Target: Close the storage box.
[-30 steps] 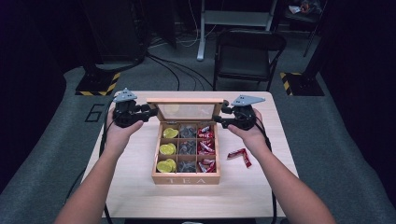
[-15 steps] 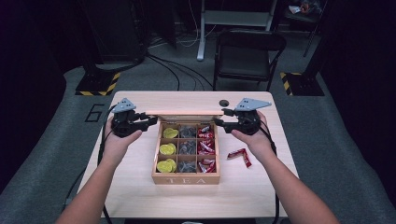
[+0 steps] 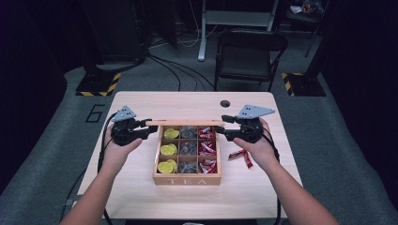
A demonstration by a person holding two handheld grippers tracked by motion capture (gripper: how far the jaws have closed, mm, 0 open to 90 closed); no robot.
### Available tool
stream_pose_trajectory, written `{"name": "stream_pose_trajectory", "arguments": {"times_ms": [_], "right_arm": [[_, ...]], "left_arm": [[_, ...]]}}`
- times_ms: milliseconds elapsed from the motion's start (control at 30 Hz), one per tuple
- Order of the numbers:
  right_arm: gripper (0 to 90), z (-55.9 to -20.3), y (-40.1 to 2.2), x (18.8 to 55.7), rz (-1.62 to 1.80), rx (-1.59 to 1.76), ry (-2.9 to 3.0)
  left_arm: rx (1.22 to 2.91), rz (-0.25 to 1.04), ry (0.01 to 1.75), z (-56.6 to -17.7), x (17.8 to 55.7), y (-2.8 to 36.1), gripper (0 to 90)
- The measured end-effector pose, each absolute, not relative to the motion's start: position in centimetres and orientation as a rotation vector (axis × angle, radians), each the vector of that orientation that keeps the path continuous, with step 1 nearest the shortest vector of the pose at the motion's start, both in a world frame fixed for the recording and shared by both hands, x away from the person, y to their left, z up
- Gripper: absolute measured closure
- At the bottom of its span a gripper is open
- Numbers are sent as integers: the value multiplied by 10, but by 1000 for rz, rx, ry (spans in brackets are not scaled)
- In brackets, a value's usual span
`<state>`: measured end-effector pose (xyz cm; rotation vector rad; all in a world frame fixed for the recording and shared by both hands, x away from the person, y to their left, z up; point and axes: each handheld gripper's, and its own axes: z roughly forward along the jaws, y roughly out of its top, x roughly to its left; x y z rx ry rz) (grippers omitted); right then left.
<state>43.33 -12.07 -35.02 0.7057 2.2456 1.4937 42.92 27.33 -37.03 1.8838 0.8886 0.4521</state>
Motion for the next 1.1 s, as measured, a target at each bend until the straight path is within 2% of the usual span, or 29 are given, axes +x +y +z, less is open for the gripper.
{"name": "stream_pose_trajectory", "arguments": {"times_ms": [1100], "right_arm": [[482, -393, -122, 385, 1443, 677, 2214]], "left_arm": [[1885, 407, 891, -405, 390, 279, 579]]}}
